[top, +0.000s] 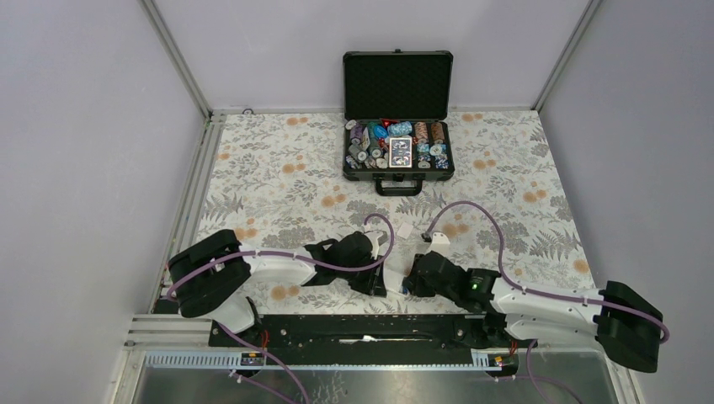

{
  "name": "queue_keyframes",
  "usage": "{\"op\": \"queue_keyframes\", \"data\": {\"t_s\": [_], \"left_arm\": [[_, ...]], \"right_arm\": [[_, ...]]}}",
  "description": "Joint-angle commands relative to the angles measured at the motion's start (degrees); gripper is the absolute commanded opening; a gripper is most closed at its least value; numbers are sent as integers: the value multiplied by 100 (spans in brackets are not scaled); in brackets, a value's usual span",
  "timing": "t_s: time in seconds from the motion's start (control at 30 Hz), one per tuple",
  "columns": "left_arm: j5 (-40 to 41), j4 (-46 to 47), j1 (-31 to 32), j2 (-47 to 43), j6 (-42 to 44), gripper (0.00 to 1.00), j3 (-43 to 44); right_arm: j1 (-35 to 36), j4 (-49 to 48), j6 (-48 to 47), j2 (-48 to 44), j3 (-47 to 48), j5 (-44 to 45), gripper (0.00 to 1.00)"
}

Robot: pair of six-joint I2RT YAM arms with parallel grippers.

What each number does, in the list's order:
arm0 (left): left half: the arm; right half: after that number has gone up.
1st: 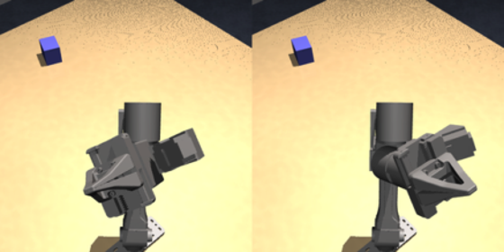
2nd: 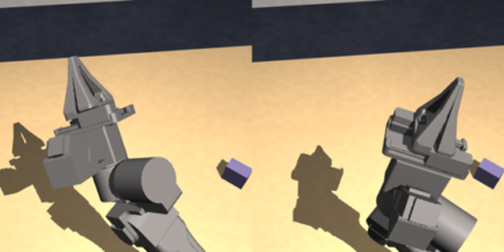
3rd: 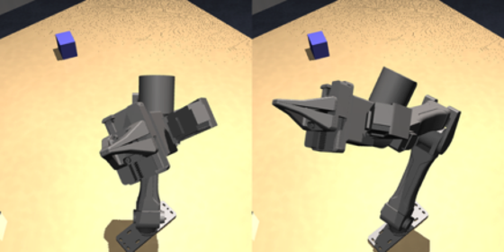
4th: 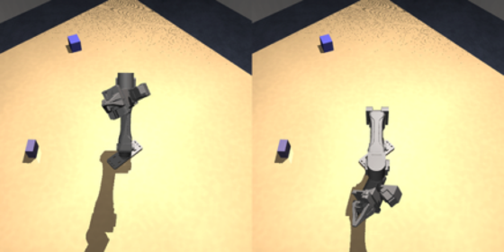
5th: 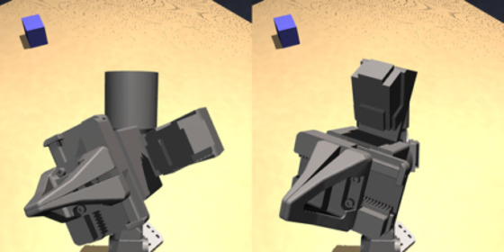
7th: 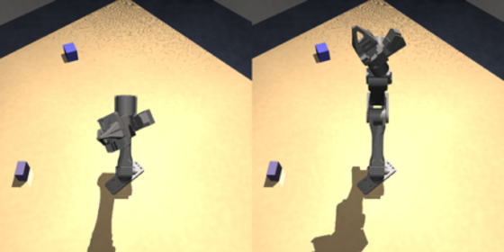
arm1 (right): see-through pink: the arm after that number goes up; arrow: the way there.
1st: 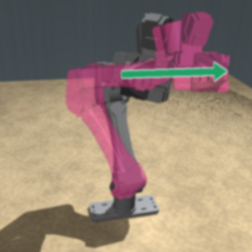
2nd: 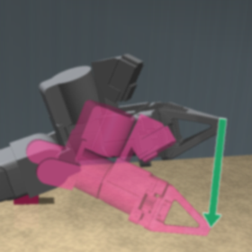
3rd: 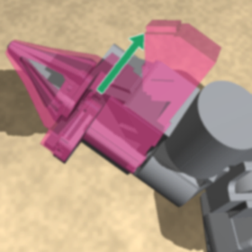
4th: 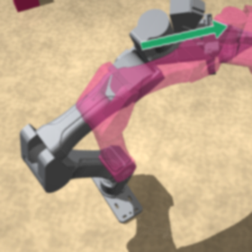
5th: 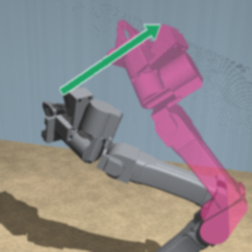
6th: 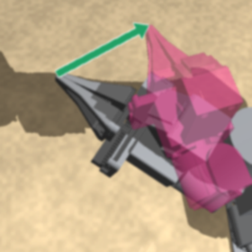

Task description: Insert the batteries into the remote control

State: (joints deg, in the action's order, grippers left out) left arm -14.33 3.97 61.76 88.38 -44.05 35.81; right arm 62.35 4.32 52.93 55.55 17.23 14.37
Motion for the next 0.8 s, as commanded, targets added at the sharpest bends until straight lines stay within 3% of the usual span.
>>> {"op": "queue_keyframes", "data": {"t_s": [0.0,0.37,0.77], "left_arm": [[306,89,-24,135,41,28,-26],[311,57,-26,191,37,28,31],[410,-453,-32,-373,198,31,188]], "right_arm": [[122,1017,43,-496,-10,77,0],[124,1604,-106,-1161,240,685,0],[82,1689,-599,-129,665,1376,0]]}}
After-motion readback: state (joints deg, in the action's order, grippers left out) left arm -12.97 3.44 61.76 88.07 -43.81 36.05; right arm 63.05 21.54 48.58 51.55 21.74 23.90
